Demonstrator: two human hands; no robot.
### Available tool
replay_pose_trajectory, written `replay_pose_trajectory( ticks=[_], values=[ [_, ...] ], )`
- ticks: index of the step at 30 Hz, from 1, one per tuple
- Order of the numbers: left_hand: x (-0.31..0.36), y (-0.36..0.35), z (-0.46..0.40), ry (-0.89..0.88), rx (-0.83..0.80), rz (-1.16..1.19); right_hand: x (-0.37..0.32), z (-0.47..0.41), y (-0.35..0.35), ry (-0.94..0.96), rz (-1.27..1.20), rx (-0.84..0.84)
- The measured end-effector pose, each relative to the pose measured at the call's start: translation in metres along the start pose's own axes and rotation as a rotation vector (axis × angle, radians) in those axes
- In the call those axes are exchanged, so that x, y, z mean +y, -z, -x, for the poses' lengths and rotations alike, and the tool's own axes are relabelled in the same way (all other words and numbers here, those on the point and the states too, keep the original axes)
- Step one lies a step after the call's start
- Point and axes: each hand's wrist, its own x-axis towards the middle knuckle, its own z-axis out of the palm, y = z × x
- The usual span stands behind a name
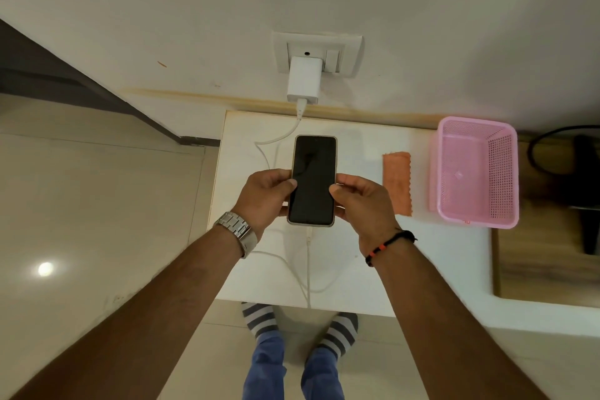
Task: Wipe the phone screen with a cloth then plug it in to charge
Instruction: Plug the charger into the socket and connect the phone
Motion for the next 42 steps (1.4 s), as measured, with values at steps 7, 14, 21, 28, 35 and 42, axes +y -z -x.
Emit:
replay_pose_trajectory(
  ticks=[7,14,21,28,35,42],
  values=[
    [-0.01,-0.001,-0.02,0.027,0.14,-0.066,0.017,-0.025,-0.015,0.019,0.162,0.088],
    [-0.021,0.001,-0.049,0.041,0.237,-0.286,0.026,-0.052,-0.034,0.044,0.335,0.138],
    [-0.03,-0.004,-0.064,0.056,0.277,-0.333,0.033,-0.064,-0.045,0.027,0.385,0.208],
    [-0.032,-0.009,-0.064,-0.014,0.338,-0.491,0.033,-0.063,-0.051,0.02,0.428,0.273],
    [-0.026,0.006,-0.039,-0.086,0.267,-0.513,0.023,-0.052,-0.042,0.042,0.381,0.213],
    [0.033,0.039,0.001,-0.166,0.354,-0.021,-0.035,-0.014,-0.031,0.057,-0.026,0.096]
  ],
)
